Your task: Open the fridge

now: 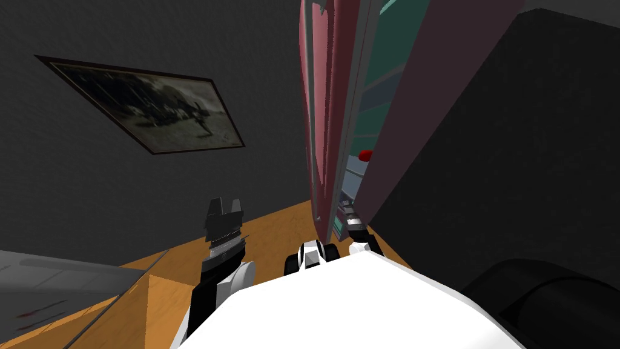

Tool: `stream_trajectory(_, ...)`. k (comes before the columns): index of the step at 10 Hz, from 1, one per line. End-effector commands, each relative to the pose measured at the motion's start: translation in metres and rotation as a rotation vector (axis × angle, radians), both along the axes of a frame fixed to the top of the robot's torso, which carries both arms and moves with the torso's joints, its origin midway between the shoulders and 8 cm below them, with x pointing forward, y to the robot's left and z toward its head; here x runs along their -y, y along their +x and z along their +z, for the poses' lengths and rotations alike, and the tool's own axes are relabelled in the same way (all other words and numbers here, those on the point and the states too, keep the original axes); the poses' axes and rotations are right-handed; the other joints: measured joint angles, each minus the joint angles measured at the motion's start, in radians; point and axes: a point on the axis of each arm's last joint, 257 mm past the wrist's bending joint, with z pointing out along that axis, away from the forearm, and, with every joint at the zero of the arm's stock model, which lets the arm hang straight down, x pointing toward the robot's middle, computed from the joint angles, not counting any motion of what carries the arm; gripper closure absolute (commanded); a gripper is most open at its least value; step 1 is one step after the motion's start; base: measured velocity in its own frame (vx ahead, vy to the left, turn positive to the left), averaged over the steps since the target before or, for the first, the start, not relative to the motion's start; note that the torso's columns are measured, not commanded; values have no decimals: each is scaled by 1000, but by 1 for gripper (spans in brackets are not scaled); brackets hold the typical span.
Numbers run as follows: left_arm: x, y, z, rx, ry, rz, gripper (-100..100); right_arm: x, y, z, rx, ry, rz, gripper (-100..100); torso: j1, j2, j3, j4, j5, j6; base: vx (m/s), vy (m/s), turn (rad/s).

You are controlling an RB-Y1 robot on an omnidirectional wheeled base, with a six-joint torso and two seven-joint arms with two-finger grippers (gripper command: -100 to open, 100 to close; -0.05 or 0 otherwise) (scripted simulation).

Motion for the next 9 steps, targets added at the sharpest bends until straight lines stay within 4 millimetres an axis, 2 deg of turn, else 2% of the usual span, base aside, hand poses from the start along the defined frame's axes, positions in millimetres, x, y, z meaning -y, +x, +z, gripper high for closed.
stream_trajectory(1, 0, 0, 0, 0, 0, 0, 0, -5, 10, 9, 7, 6, 26, -100, -1, 5, 3, 1, 0, 2, 4, 12, -71)
stream_trajectory(3, 0, 0, 0, 0, 0, 0, 0, -12, 24, 25, 26, 12, 60, -100, -1, 9, 6, 2, 0, 3, 8, 25, -66)
stream_trajectory(4, 0, 0, 0, 0, 0, 0, 0, -13, 25, 22, 13, 12, 65, -100, -1, 9, 6, 2, 0, 3, 5, 17, -15)
stream_trajectory(5, 0, 0, 0, 0, 0, 0, 0, -17, 33, 33, 25, 14, 85, -100, -2, 9, 6, 2, -1, 3, 2, 14, -50)
stream_trajectory(6, 0, 0, 0, 0, 0, 0, 0, -18, 34, 31, 16, 14, 88, -100, -2, 9, 6, 2, -1, 3, 1, 12, -27)
stream_trajectory(7, 0, 0, 0, 0, 0, 0, 0, -22, 43, 43, 29, 16, 110, -100, -2, 9, 6, 2, -1, 3, 2, 15, -43)
stream_trajectory(8, 0, 0, 0, 0, 0, 0, 0, -23, 44, 41, 19, 16, 113, -100, -2, 8, 5, 2, -1, 3, 4, 15, -30)
stream_trajectory(9, 0, 0, 0, 0, 0, 0, 0, -28, 53, 55, 34, 17, 135, -100, -2, 8, 5, 2, -1, 3, 7, 16, -59)
